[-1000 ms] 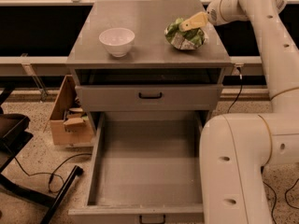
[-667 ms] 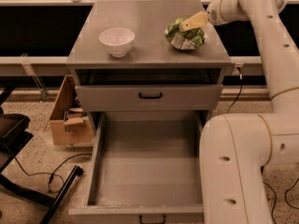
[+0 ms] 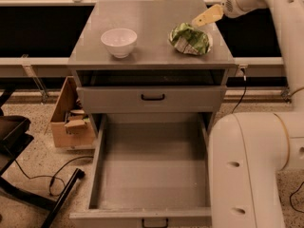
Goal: Pick green jalapeno chip bag from middle drawer and place on counter
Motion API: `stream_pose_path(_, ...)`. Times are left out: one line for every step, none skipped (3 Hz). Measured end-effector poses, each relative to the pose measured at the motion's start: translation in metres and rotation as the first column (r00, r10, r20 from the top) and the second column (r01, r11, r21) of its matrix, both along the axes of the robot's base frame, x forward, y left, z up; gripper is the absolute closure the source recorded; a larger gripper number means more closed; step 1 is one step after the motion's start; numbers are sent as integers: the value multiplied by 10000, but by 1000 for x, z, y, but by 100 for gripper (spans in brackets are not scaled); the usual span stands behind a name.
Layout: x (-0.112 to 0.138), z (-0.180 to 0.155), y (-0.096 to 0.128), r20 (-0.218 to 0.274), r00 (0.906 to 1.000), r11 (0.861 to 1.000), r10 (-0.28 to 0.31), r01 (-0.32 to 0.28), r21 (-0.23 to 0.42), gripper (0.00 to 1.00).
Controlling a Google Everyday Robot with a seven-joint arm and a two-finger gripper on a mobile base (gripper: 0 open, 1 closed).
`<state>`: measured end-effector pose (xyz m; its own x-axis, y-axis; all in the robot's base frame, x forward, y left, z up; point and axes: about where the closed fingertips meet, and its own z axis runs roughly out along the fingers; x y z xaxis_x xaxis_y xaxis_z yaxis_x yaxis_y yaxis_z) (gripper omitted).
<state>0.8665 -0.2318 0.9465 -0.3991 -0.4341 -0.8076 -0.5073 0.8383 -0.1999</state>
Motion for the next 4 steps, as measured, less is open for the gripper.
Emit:
stream_pose_path(-29,23,-20,-543,9974,9961,-479,437,-769,0)
stream_pose_path(-88,64,-70,-1270,9743,9752,-1859,1672,-1451,0)
stream_pose_path(-130,95,-97,-1684,9359,9430,-3094,2790,-1816,0)
stream_pose_path(-168,131,-100,-1910,8751,8874,-4446,4014,-2267,0)
